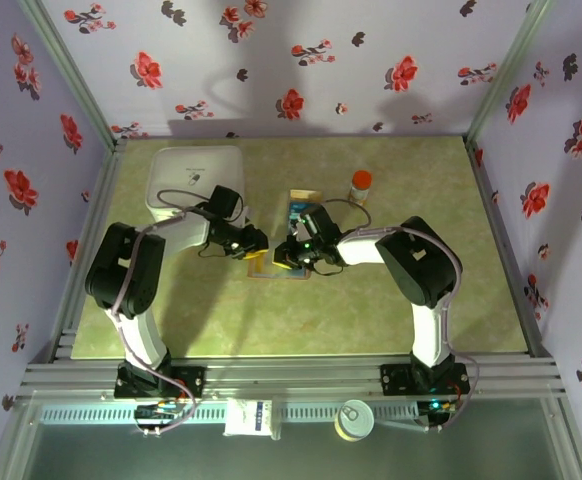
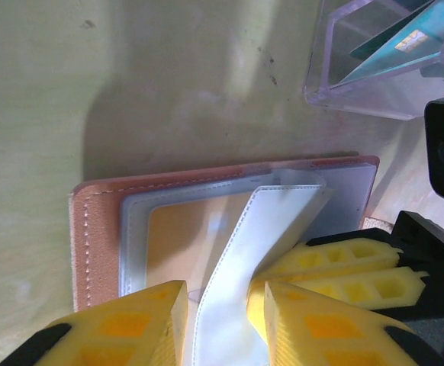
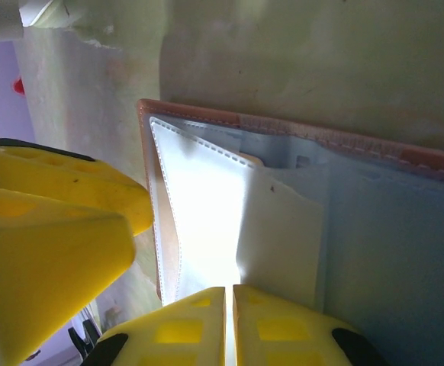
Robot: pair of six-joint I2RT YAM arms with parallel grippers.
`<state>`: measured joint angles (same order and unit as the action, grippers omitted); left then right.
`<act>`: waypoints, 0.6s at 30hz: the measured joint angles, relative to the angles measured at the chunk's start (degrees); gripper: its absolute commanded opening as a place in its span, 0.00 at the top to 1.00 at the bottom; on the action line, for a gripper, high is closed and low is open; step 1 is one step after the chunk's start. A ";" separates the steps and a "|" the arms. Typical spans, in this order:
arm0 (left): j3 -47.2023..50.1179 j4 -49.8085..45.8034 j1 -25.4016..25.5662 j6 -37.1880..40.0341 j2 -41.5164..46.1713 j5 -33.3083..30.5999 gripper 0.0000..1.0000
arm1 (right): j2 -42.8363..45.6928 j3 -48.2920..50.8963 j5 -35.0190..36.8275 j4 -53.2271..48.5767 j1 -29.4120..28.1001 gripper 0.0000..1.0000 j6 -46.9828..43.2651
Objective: Take the credit cards out of the card holder
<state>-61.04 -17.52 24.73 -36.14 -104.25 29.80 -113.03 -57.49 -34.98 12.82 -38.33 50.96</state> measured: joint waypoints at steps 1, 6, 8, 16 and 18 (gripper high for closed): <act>-0.04 0.07 0.00 -0.02 -0.24 0.26 0.68 | 0.00 0.15 -0.02 0.33 0.00 0.88 0.22; -0.11 0.76 0.00 -0.85 -1.20 1.14 0.70 | 0.00 0.50 -0.20 1.16 0.00 0.88 0.74; -0.11 1.31 0.00 -1.25 -1.60 1.62 0.72 | 0.00 0.59 -0.35 1.53 0.00 0.88 0.76; -0.11 3.04 0.02 -2.62 -2.73 2.95 0.80 | 0.00 0.61 -0.66 2.19 0.00 0.87 1.66; -0.11 3.43 0.02 -2.80 -2.73 3.23 0.80 | 0.02 0.61 -0.68 2.21 0.00 0.86 1.79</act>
<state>-61.14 -14.09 24.75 -38.94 -106.98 33.04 -113.01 -56.88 -35.66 15.03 -38.33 52.75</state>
